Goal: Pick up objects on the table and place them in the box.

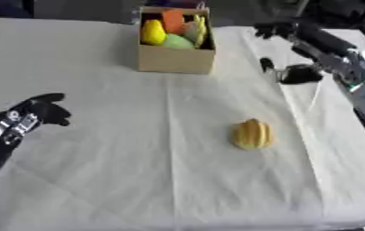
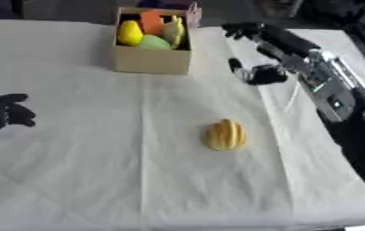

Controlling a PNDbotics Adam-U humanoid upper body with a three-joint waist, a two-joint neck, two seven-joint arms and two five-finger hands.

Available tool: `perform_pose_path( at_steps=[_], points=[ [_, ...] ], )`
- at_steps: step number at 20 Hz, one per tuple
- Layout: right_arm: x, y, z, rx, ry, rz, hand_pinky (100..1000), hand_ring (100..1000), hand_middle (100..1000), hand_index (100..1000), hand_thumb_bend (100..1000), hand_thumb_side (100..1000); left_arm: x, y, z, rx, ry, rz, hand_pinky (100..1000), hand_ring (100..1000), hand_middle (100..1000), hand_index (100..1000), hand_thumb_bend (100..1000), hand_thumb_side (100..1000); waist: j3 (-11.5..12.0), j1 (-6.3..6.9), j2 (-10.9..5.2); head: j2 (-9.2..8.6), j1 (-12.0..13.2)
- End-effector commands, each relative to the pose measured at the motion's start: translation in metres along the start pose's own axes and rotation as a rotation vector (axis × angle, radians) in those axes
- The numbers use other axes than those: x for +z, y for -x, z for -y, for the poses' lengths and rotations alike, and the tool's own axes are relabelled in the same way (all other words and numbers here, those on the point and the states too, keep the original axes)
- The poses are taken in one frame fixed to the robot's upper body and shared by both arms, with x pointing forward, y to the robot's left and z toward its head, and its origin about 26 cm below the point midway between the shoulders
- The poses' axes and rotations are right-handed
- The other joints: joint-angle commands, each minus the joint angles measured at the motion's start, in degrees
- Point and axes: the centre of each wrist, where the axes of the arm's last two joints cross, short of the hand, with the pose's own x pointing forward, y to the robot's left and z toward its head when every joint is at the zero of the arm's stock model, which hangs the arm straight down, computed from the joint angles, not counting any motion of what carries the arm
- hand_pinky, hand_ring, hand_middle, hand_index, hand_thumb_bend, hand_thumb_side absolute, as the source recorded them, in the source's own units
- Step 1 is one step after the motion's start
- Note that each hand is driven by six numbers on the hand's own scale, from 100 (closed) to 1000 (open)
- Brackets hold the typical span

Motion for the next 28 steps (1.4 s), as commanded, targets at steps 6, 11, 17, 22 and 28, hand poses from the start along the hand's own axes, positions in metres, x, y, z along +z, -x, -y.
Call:
perform_pose_path(
  at_steps=[6,11,17,22,28],
  points=[
    [0.005,-0.021,-0.021,0.084,-0.255,0.147,914,894,894,1000,100,578,0.001,-0.006,-0.004,-0.027,0.000,0.023,843,697,665,919,100,968,0.1,-0.02,-1.44,-0.20,0.2],
    [0.002,-0.021,-0.031,0.179,-0.317,0.147,936,922,916,1000,100,530,0.000,-0.006,-0.004,-0.025,-0.004,0.023,844,699,667,920,100,969,0.1,0.33,-1.41,-0.20,0.1],
    [0.003,-0.015,-0.041,0.262,-0.356,0.093,939,943,933,1000,100,493,0.000,-0.006,-0.002,-0.024,0.001,0.022,847,700,669,921,100,974,0.1,0.30,-1.31,-0.20,0.0],
    [0.010,-0.005,-0.053,0.272,-0.350,0.071,970,951,928,1000,100,367,0.000,-0.006,-0.002,-0.025,0.002,0.021,848,701,669,921,100,975,0.4,0.22,-1.29,-0.20,-0.1],
    [0.014,0.006,-0.061,0.254,-0.194,0.044,681,638,526,831,100,233,0.001,-0.006,-0.001,-0.020,0.003,0.018,849,702,670,922,100,981,0.5,0.18,-1.28,-0.20,-0.2]
  ],
)
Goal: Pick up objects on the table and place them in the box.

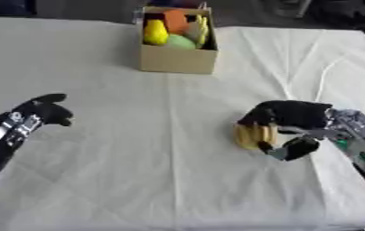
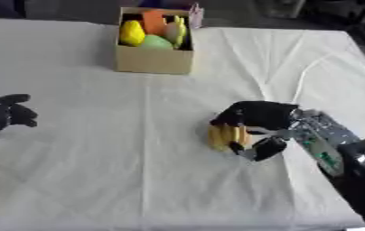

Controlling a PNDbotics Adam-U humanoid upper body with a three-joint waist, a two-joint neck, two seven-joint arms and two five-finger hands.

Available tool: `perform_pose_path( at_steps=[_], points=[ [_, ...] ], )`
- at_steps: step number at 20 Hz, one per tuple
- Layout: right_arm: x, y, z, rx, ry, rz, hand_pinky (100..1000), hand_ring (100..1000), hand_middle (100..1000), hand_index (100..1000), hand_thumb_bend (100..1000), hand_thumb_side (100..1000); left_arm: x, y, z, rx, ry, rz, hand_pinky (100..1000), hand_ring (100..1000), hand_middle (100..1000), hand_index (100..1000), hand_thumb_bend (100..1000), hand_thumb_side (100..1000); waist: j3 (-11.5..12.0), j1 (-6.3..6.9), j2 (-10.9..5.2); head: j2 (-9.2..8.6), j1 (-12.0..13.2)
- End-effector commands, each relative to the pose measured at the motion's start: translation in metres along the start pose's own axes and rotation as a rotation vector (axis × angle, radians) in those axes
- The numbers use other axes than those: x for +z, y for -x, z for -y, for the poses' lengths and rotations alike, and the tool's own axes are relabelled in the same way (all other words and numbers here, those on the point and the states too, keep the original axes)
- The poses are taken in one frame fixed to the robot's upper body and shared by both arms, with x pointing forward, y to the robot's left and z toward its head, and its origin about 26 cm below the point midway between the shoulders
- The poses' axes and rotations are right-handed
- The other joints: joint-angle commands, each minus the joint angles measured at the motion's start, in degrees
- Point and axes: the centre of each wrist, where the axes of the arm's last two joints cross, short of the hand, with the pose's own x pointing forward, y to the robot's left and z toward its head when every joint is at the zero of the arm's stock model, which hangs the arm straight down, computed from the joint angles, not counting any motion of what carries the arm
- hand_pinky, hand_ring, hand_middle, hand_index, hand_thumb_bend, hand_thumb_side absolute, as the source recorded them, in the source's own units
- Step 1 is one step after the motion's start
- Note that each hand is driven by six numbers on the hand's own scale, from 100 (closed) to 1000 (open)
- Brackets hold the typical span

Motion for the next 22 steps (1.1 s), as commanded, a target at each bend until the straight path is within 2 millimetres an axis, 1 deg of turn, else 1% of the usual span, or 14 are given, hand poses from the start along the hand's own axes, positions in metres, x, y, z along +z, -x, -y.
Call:
perform_pose_path(
  at_steps=[1,3,5,7,9,11,13,14,16,18,19,20,22],
  points=[
    [0.008,0.011,0.001,-0.002,0.124,-0.052,623,531,402,746,100,206,0.000,-0.007,-0.004,-0.019,-0.003,0.021,849,702,671,922,100,981,0.0,0.21,-1.27,-0.20,-0.1],
    [0.009,0.014,0.001,-0.024,0.245,-0.079,593,429,289,645,100,179,0.000,-0.008,-0.005,-0.020,-0.005,0.021,849,702,671,922,100,981,-0.1,0.24,-1.25,-0.20,0.0],
    [0.012,0.017,0.003,-0.038,0.341,-0.095,577,384,235,583,100,161,0.001,-0.007,-0.005,-0.020,-0.009,0.019,850,702,671,922,100,983,-0.2,0.21,-1.20,-0.20,0.1],
    [0.013,0.019,0.017,-0.059,0.436,-0.099,570,376,220,570,100,152,0.001,-0.007,-0.005,-0.018,-0.011,0.016,850,702,671,922,100,984,-0.4,0.19,-1.19,-0.20,0.3],
    [0.010,0.023,0.047,-0.070,0.536,-0.093,574,380,216,570,100,135,0.001,-0.007,-0.004,-0.017,-0.008,0.017,850,703,671,922,100,983,-0.5,0.22,-1.33,-0.20,0.3],
    [0.001,0.028,0.082,-0.080,0.605,-0.084,592,402,222,580,100,126,0.001,-0.007,-0.003,-0.014,-0.005,0.018,850,703,672,922,100,980,-0.5,0.39,-1.57,-0.20,0.3],
    [-0.015,0.032,0.118,-0.087,0.627,-0.070,597,407,223,581,100,122,0.001,-0.006,-0.002,-0.008,-0.003,0.019,850,704,672,922,100,978,-0.3,0.78,-1.91,-0.20,0.0],
    [-0.027,0.035,0.133,-0.099,0.625,-0.069,599,408,224,583,100,133,0.000,-0.006,-0.001,-0.002,-0.002,0.021,850,704,672,922,100,978,-0.1,1.11,-2.10,-0.20,-0.2],
    [-0.056,0.041,0.156,-0.130,0.598,-0.066,621,431,247,611,100,131,-0.001,-0.007,0.002,0.009,0.000,0.028,851,704,672,922,100,976,0.5,1.83,-2.36,-0.20,-0.6],
    [-0.083,0.045,0.166,-0.148,0.561,-0.064,626,435,252,618,100,145,-0.003,-0.007,0.004,0.019,0.002,0.037,851,704,673,922,100,975,1.3,2.43,-2.45,-0.20,-1.0],
    [-0.097,0.047,0.166,-0.165,0.548,-0.071,632,441,259,628,100,165,-0.004,-0.008,0.005,0.023,0.004,0.042,851,704,673,922,100,975,1.8,2.66,-2.43,-0.20,-1.3],
    [-0.110,0.048,0.165,-0.181,0.540,-0.082,637,446,265,636,100,150,-0.005,-0.009,0.006,0.027,0.006,0.048,851,704,672,922,100,976,2.4,2.87,-2.32,-0.20,-1.6],
    [-0.131,0.047,0.163,-0.197,0.538,-0.113,646,456,276,650,100,155,-0.007,-0.010,0.007,0.031,0.012,0.058,851,704,673,922,100,978,3.6,3.19,-1.98,-0.20,-2.2]
  ],
)
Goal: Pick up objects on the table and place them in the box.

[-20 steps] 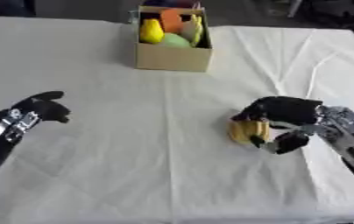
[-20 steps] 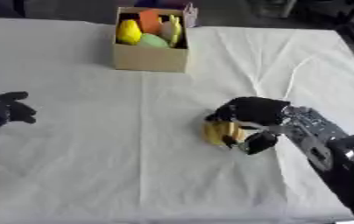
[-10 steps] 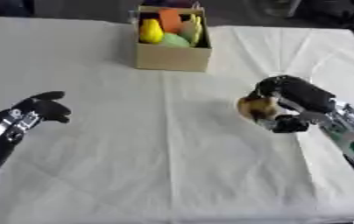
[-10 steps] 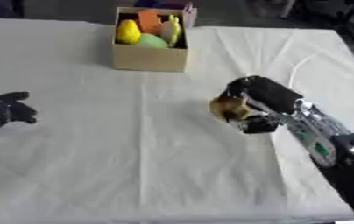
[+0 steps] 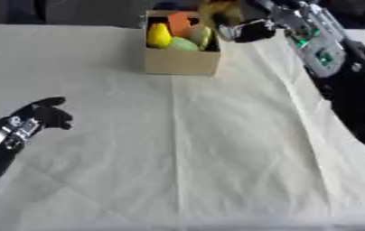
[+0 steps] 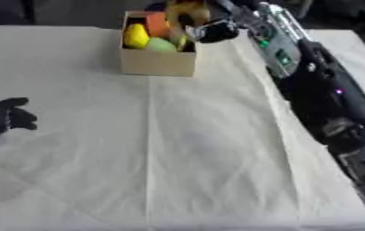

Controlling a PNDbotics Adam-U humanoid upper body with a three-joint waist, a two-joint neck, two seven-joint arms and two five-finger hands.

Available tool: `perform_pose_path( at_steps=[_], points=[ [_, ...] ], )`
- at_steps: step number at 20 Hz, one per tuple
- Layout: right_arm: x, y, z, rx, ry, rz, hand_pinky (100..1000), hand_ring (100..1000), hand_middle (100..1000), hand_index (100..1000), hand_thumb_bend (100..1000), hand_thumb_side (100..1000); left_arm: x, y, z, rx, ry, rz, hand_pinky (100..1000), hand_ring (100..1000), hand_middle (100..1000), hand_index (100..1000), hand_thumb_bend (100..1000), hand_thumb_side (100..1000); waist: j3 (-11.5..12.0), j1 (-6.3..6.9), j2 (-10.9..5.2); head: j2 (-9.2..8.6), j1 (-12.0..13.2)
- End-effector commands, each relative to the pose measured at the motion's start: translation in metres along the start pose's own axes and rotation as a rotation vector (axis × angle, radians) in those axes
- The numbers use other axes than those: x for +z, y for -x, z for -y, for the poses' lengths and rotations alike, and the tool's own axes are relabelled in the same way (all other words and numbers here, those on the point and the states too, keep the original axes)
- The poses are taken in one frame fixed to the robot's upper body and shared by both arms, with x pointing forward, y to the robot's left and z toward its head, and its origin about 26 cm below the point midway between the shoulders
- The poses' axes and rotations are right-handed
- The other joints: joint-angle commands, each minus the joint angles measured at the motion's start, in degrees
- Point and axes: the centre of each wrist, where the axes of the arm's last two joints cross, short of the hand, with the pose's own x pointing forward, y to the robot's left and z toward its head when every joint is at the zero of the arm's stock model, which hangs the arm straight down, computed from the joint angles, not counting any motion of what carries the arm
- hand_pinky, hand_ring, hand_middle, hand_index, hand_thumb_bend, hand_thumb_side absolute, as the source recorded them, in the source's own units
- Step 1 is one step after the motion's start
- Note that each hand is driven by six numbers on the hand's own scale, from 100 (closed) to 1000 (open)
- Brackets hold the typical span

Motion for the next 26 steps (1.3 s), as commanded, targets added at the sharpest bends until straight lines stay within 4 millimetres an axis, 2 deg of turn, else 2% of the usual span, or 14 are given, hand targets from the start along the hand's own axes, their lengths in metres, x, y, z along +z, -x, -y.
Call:
perform_pose_path(
  at_steps=[1,4,6,11,13,14,16,19,20,26],
  points=[
    [-0.021,0.002,-0.014,-0.004,0.006,-0.063,649,459,281,653,100,153,-0.005,-0.011,-0.002,-0.010,0.012,0.047,851,704,673,922,100,978,1.0,1.27,-0.98,-0.20,-1.2],
    [-0.031,0.000,-0.029,0.023,0.048,-0.157,707,540,480,821,100,138,-0.008,-0.013,-0.001,-0.005,0.021,0.055,851,704,654,922,100,985,2.7,1.45,-0.54,-0.20,-2.3],
    [-0.035,-0.002,-0.037,0.074,0.071,-0.216,721,574,540,864,100,125,-0.008,-0.013,-0.001,-0.003,0.025,0.055,851,672,650,922,100,985,3.2,1.48,-0.37,-0.20,-2.7],
    [-0.036,-0.003,-0.058,0.213,0.133,-0.421,734,615,597,879,100,137,-0.012,-0.016,0.001,0.001,0.039,0.069,852,669,651,922,100,983,3.9,1.60,-0.22,-0.20,-3.5],
    [-0.033,0.000,-0.066,0.254,0.127,-0.504,754,658,662,911,100,162,-0.012,-0.015,0.001,0.002,0.041,0.068,852,668,651,922,100,984,4.1,1.62,-0.25,-0.20,-3.7],
    [-0.031,0.002,-0.069,0.268,0.116,-0.535,784,705,747,943,100,177,-0.011,-0.015,0.001,0.003,0.041,0.066,852,668,651,922,100,985,4.1,1.62,-0.28,-0.20,-3.7],
    [-0.028,0.005,-0.073,0.293,0.090,-0.586,828,768,824,975,100,186,-0.011,-0.015,0.002,0.004,0.041,0.066,852,668,651,922,100,984,4.1,1.60,-0.34,-0.20,-3.7],
    [-0.027,0.008,-0.070,0.326,0.073,-0.623,887,861,921,1000,100,184,-0.011,-0.015,0.002,0.004,0.041,0.066,852,668,651,922,100,983,3.9,1.59,-0.45,-0.20,-3.5],
    [-0.027,0.008,-0.068,0.338,0.083,-0.631,904,890,946,1000,100,229,-0.011,-0.015,0.002,0.005,0.040,0.065,852,668,651,922,100,982,3.9,1.59,-0.49,-0.20,-3.5],
    [-0.028,0.011,-0.044,0.338,0.157,-0.595,947,947,992,1000,100,270,-0.010,-0.013,0.002,0.006,0.036,0.057,852,668,651,922,100,985,3.4,1.43,-0.69,-0.20,-2.9]
  ],
)
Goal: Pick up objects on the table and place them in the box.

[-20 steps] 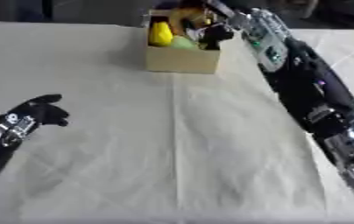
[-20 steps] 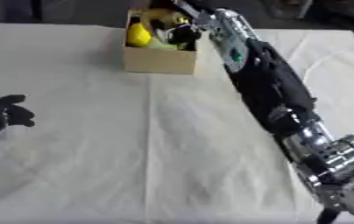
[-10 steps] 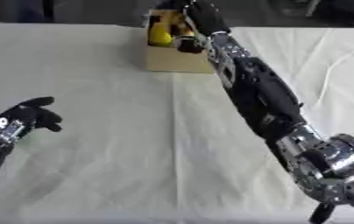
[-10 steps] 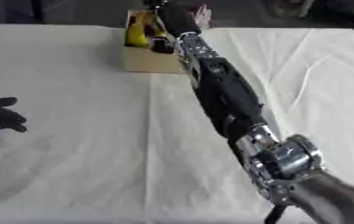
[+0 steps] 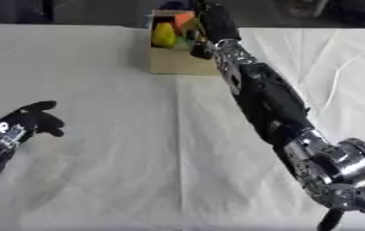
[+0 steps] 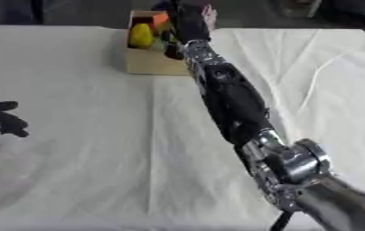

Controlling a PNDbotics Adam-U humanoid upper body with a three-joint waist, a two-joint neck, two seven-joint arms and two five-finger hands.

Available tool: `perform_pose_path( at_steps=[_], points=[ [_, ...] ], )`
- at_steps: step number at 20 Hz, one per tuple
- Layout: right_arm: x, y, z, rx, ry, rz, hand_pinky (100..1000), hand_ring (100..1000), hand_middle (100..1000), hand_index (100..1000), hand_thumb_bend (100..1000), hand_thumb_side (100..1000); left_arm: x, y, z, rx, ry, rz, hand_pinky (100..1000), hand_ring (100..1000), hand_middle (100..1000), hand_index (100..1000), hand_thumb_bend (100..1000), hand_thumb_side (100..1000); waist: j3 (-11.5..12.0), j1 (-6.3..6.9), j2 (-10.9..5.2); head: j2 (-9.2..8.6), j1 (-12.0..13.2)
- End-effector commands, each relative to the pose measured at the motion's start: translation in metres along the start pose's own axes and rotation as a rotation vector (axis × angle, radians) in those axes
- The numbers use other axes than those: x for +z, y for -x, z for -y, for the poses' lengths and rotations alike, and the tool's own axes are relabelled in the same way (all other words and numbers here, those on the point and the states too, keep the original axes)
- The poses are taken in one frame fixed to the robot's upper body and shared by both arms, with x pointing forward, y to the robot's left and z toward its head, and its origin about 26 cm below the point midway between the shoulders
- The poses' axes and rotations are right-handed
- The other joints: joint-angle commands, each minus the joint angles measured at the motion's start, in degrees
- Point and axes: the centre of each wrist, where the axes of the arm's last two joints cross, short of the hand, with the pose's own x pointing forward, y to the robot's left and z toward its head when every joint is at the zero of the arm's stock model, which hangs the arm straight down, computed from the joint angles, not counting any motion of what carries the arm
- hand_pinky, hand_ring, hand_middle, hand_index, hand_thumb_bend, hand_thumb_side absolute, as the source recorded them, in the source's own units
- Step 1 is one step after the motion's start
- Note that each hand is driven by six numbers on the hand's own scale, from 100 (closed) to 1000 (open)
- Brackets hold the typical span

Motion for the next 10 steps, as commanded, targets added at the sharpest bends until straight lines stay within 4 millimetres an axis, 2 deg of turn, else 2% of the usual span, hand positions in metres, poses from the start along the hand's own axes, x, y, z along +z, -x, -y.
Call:
perform_pose_path(
  at_steps=[1,2,3,4,7,10],
  points=[
    [-0.013,0.011,0.032,-0.004,0.074,0.030,950,949,994,1000,100,275,0.000,-0.006,-0.003,-0.014,-0.007,0.020,852,668,651,922,100,985,-0.2,0.83,-0.80,-0.20,0.5],
    [-0.013,0.013,0.037,-0.014,0.076,0.044,954,950,996,1000,100,283,0.000,-0.006,-0.003,-0.014,-0.009,0.019,852,668,651,922,100,986,-0.3,0.79,-0.81,-0.20,0.6],
    [-0.014,0.016,0.043,-0.027,0.083,0.067,959,952,999,1000,100,221,0.001,-0.006,-0.004,-0.014,-0.012,0.016,852,668,651,922,100,987,-0.5,0.71,-0.82,-0.20,0.9],
    [-0.014,0.019,0.051,-0.041,0.091,0.096,969,959,1000,1000,100,114,0.002,-0.005,-0.004,-0.015,-0.015,0.012,852,668,651,922,100,986,-0.7,0.62,-0.83,-0.20,1.2],
    [-0.006,0.032,0.073,-0.096,0.104,0.213,998,975,1000,1000,100,100,0.005,-0.002,-0.005,-0.017,-0.026,-0.003,852,668,651,922,100,989,-1.8,0.26,-1.04,-0.20,2.1],
    [0.019,0.054,0.089,-0.189,0.111,0.331,1000,985,1000,1000,100,100,0.008,0.001,-0.005,-0.016,-0.035,-0.022,853,668,651,923,100,992,-2.9,-0.26,-1.62,-0.20,3.1]
  ],
)
